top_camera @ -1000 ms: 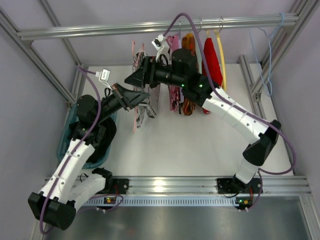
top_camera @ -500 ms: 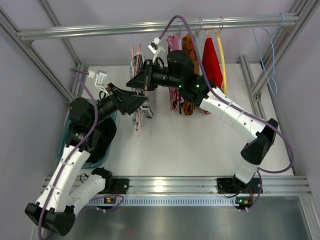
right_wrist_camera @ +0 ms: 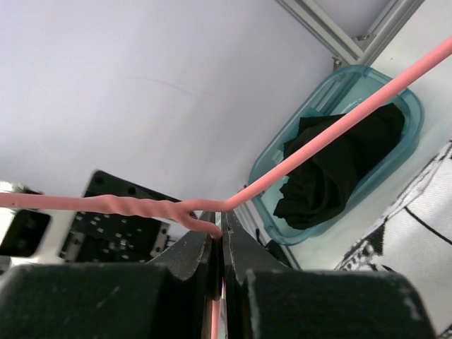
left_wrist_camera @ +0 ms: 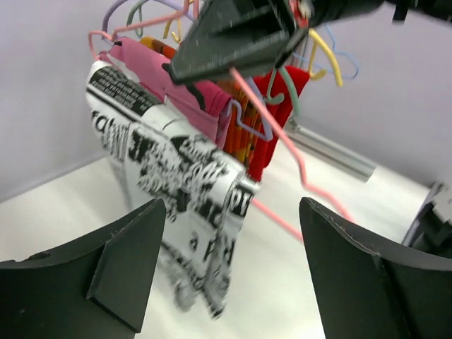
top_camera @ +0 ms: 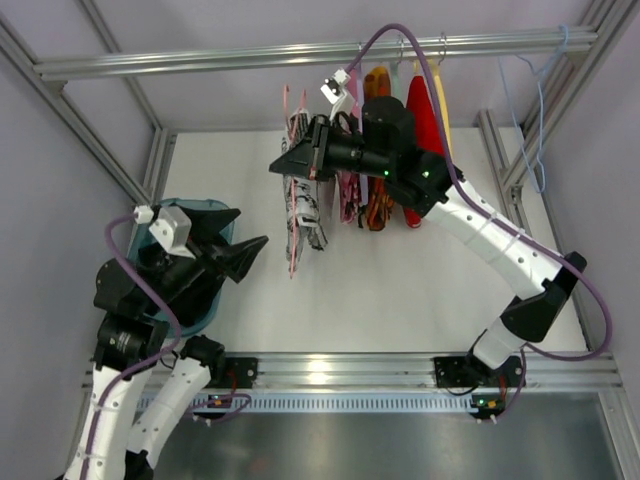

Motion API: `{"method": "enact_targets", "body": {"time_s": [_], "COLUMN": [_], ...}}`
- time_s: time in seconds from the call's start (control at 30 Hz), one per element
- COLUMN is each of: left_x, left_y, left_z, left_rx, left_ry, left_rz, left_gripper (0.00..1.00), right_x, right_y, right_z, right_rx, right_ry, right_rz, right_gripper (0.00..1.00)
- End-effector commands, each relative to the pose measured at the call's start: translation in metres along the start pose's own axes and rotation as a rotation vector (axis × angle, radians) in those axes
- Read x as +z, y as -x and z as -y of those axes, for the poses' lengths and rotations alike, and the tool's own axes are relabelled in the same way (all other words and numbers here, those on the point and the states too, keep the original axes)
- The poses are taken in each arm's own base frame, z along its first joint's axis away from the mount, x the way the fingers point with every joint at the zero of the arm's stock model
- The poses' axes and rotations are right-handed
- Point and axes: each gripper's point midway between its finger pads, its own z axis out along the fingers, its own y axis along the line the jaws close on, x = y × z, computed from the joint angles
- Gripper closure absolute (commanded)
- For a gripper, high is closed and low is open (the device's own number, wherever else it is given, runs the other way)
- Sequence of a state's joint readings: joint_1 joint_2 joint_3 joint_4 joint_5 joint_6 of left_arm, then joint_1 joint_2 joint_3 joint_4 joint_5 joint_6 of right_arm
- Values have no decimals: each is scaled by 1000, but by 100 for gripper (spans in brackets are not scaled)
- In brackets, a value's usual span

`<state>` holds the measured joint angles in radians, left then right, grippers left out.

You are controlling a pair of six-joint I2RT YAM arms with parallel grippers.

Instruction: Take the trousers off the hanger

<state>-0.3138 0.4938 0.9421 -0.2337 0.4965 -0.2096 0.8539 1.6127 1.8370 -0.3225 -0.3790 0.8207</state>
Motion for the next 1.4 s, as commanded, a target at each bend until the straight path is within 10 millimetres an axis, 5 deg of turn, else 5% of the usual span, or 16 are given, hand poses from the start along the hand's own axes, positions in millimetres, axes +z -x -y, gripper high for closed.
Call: {"method": "enact_targets", "body": {"time_s": [0.0, 0.13, 0.27, 0.83, 1.37], "left_x": [-15, -15, -3, 56, 57], "left_y": [-41, -62, -81, -58, -58], "left_z": [-10, 4, 0, -55, -39], "left_rx": [134, 139, 127, 24, -51], "left_ry": [22, -93, -136, 56, -5], "left_rz": [-110, -148, -192, 34, 73], "left_gripper": [17, 2, 2, 2, 2], "right_x": [-41, -42, -40, -32, -24], "right_y": [51, 58, 64, 63, 68], "right_z": [-75, -81, -85, -113, -116], "right_rx": [-59, -13, 45, 122, 109], "right_ry": [186, 191, 199, 292, 293], "right_rz": [176, 194, 203, 182, 204], "right_gripper": [100, 100, 100, 100, 100]}}
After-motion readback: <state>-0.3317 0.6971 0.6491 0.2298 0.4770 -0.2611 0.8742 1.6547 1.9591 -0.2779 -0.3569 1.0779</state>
